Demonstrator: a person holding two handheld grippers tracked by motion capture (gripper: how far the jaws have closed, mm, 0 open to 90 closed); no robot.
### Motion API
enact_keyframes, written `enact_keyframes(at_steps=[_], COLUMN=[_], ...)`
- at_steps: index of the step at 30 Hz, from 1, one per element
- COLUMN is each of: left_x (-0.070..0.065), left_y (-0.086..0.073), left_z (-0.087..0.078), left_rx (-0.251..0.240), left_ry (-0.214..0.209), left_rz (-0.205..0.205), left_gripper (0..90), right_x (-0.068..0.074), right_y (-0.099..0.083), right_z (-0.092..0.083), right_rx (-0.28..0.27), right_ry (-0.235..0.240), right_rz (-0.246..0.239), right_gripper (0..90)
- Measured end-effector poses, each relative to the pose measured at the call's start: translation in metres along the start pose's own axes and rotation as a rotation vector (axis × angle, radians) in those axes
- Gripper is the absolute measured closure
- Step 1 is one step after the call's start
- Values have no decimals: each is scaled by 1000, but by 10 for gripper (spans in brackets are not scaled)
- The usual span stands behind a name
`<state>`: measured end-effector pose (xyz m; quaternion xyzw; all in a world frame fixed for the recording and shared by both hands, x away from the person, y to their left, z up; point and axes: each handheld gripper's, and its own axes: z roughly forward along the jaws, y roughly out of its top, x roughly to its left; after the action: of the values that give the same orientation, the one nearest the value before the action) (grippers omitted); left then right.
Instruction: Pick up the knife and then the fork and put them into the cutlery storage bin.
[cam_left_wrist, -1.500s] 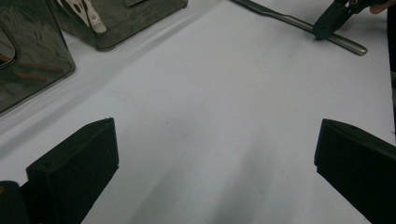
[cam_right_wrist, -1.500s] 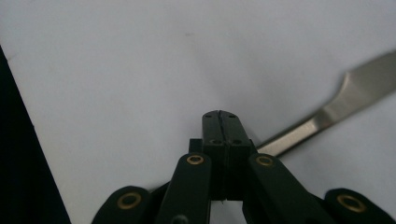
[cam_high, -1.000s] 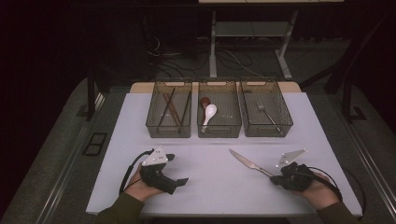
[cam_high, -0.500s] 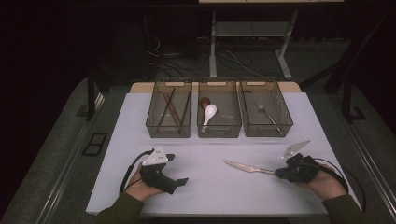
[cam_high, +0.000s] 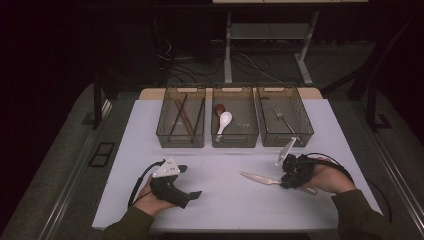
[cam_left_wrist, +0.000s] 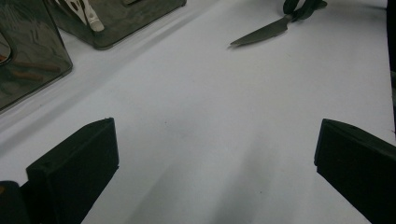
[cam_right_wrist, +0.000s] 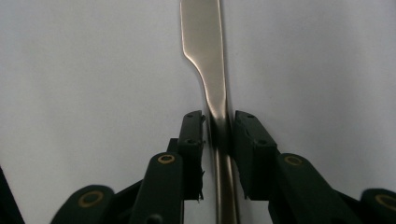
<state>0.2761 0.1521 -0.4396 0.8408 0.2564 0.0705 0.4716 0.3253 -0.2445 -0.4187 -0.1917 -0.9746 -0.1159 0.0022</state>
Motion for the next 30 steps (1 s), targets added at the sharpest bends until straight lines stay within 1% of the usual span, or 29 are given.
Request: enact_keyframes(at_steps=[2, 6, 9, 10, 14, 17, 19, 20, 25, 26, 28, 30], left_x=[0, 0, 0, 0, -1, -1, 0, 0, 0, 0, 0, 0], left_y=[0, 0, 0, 0, 0, 0, 0, 0, 0, 0, 0, 0], left_z=[0, 1, 2, 2, 2, 2, 2, 2, 1, 1, 1, 1], left_rx=[3, 8, 9, 9, 10, 10, 8, 8, 8, 6, 6, 5], left_ry=[-1, -3, -4, -4, -3, -3, -4, -4, -5, -6, -5, -5], left_rz=[0, 4, 4, 3, 3, 3, 4, 4, 6, 5, 5, 4], left_gripper=[0, 0, 0, 0, 0, 0, 0, 0, 0, 0, 0, 0], right_x=[0, 1, 4, 4, 7, 8, 7, 6, 3, 3, 2, 0], right_y=[4, 10, 15, 16, 21, 23, 22, 21, 15, 14, 11, 9], right_z=[2, 3, 4, 4, 5, 6, 5, 5, 3, 2, -1, -6], right_rx=[29, 74, 105, 117, 149, 163, 155, 149, 103, 98, 64, 10], right_ry=[-7, -21, -40, -50, -65, -65, -58, -57, -44, -42, -46, -55], right_rz=[-19, -39, -56, -70, -98, -118, -126, -119, -117, -99, -91, -76], right_gripper=[746, 764, 768, 770, 785, 804, 806, 806, 805, 805, 805, 805])
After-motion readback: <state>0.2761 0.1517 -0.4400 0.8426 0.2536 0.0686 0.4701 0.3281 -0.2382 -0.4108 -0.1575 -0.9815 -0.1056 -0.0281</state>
